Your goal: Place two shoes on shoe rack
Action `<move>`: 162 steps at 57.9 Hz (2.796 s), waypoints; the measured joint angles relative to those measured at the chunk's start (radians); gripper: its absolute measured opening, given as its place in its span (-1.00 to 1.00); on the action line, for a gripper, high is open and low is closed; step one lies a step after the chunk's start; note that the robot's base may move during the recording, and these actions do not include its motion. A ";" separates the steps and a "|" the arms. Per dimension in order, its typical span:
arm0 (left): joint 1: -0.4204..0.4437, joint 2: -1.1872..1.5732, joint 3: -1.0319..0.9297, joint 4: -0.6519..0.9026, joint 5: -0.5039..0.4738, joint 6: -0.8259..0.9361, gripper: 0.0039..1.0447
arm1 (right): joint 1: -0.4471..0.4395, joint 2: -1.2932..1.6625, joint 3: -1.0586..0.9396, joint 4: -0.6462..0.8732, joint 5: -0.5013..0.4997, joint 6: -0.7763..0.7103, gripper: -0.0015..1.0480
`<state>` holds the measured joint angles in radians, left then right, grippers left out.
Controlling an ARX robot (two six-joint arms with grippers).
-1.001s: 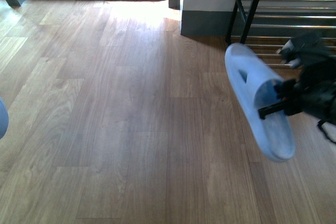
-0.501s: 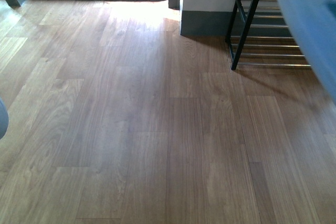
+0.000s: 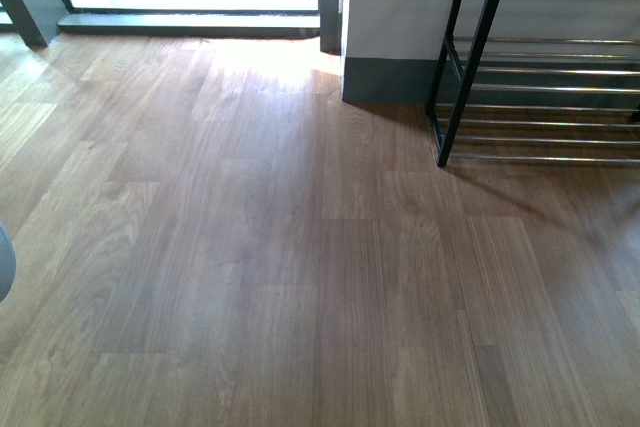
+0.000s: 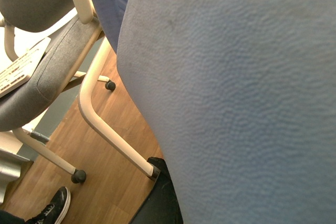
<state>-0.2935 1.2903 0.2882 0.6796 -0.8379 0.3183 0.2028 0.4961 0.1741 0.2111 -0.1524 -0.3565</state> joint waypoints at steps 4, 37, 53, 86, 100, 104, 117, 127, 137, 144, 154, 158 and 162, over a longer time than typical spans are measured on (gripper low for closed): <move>0.002 0.000 0.000 0.000 -0.002 0.000 -0.97 | 0.002 0.000 0.000 0.000 -0.004 0.000 -0.97; 0.002 -0.002 0.000 0.000 0.000 0.000 -0.97 | 0.001 -0.002 0.000 0.000 0.002 0.000 -0.97; 0.000 0.000 0.000 0.000 0.001 0.000 -0.97 | 0.001 -0.002 0.000 0.000 0.003 0.000 -0.97; -0.002 0.000 0.000 0.000 0.000 0.000 -0.97 | 0.001 -0.002 0.000 0.000 0.002 0.000 -0.97; -0.001 0.001 -0.001 0.000 0.002 0.001 -0.97 | 0.001 0.000 -0.002 0.000 0.003 0.000 -0.97; -0.001 0.001 -0.001 0.000 0.002 0.002 -0.97 | 0.001 -0.001 -0.002 0.000 0.002 0.000 -0.97; -0.001 0.001 -0.001 0.000 0.001 0.002 -0.97 | 0.001 -0.001 -0.002 0.000 0.002 -0.001 -0.97; -0.001 0.001 -0.001 0.000 0.001 0.002 -0.97 | 0.001 -0.001 -0.002 0.000 0.002 -0.001 -0.97; -0.001 0.001 -0.001 0.000 0.000 0.003 -0.97 | 0.001 -0.001 -0.002 0.000 0.002 -0.001 -0.97; -0.001 0.000 -0.001 0.000 0.000 0.003 -0.97 | 0.001 -0.001 -0.002 0.000 0.002 -0.001 -0.97; -0.001 -0.001 -0.001 0.000 0.000 0.003 -0.97 | 0.001 -0.002 -0.002 0.000 0.002 -0.001 -0.97; -0.001 -0.001 -0.001 0.000 0.000 0.003 -0.97 | 0.001 -0.002 -0.002 0.000 0.003 -0.001 -0.97; -0.001 -0.001 -0.001 0.000 0.000 0.003 -0.97 | 0.001 -0.002 -0.002 0.000 0.002 -0.001 -0.97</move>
<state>-0.2943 1.2896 0.2874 0.6796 -0.8379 0.3210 0.2039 0.4938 0.1726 0.2108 -0.1505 -0.3573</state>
